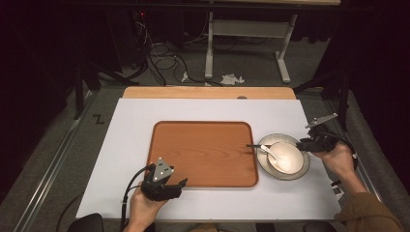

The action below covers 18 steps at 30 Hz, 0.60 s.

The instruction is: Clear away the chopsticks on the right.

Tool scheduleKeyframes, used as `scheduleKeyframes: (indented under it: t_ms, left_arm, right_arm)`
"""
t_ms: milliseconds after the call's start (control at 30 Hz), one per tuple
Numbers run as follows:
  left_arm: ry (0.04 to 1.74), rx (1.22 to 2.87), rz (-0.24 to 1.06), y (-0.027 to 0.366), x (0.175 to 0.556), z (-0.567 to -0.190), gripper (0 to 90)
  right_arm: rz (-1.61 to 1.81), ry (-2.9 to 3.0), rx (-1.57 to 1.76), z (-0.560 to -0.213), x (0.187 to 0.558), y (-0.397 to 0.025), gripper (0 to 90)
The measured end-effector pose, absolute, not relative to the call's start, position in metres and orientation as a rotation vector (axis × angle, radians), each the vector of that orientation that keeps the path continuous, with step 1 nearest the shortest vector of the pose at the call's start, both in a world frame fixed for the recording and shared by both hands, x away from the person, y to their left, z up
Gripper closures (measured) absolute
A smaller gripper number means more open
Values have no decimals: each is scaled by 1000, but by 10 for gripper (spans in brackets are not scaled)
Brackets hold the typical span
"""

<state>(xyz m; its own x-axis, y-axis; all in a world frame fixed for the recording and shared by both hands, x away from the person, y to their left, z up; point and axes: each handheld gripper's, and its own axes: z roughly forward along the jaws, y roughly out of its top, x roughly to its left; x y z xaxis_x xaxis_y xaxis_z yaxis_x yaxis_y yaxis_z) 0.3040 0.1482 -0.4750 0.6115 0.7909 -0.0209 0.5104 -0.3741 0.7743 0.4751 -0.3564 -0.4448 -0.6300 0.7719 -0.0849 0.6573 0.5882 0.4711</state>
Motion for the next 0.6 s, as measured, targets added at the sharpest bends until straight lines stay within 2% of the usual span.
scheduleKeyframes:
  t_ms: [600]
  left_arm:
    - [1009,2091,432,145,305,-477,354]
  right_arm:
    - [532,2558,1153,-445,478,-351,765]
